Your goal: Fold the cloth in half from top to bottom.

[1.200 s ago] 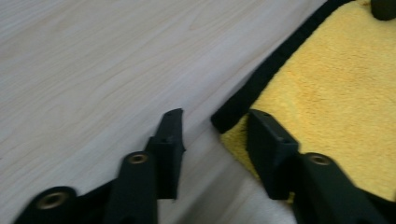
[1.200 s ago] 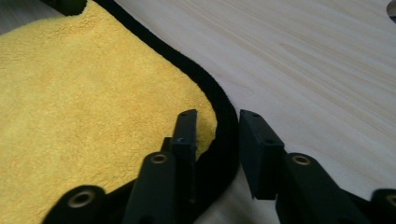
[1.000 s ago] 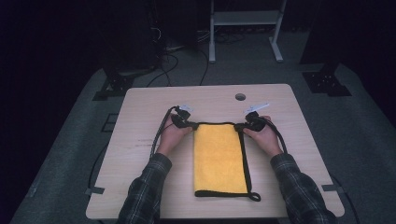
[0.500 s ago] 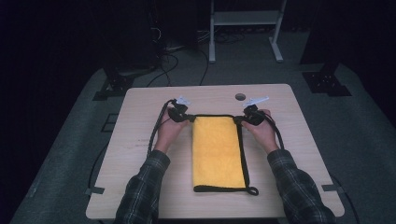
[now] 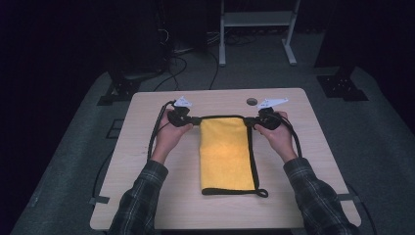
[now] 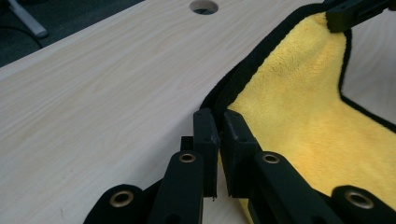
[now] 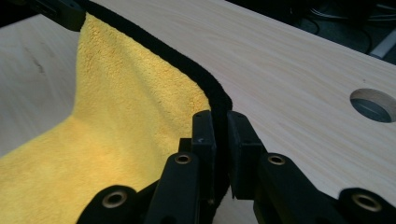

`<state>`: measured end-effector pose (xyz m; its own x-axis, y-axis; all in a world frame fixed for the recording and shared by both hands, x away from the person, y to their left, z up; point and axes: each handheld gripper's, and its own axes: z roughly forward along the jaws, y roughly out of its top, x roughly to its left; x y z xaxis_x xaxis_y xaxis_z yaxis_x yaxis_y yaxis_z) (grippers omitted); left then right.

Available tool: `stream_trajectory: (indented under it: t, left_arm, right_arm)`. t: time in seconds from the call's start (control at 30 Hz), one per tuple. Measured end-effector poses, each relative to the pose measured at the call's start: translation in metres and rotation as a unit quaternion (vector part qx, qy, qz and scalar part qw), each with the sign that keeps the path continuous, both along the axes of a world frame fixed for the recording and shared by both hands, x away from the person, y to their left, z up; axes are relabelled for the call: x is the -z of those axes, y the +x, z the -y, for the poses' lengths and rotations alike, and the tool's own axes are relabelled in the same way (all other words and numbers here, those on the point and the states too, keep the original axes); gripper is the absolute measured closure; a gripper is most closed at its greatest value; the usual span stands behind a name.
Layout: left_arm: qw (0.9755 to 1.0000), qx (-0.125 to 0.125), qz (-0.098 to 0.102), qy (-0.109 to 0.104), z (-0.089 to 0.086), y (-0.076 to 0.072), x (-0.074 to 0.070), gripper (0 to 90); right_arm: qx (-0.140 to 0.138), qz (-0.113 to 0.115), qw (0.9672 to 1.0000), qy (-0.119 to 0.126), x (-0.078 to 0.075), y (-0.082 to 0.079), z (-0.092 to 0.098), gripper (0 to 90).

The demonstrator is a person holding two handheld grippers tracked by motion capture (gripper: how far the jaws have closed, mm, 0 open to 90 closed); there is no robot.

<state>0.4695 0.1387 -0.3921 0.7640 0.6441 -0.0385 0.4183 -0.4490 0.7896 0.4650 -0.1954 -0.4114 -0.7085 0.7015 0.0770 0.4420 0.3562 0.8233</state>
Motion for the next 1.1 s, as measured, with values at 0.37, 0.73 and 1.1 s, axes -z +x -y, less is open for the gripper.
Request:
stream_trajectory:
  t: [0.37, 0.73, 1.1]
  left_arm:
    - [0.9985, 0.032, -0.005, -0.044, -0.006, -0.047, -0.003, 85.3]
    - [0.9973, 0.053, -0.024, -0.045, -0.011, -0.089, 0.012, 85.3]
    - [0.9949, 0.073, -0.058, -0.039, -0.013, -0.121, 0.031, 85.3]
  right_arm:
    - [-0.033, -0.007, 0.9985, 0.042, 0.002, -0.037, 0.013, 81.6]
    - [-0.062, -0.025, 0.9965, 0.049, 0.012, -0.079, 0.020, 81.3]
    - [-0.075, -0.043, 0.9956, 0.036, 0.029, -0.111, 0.018, 81.0]
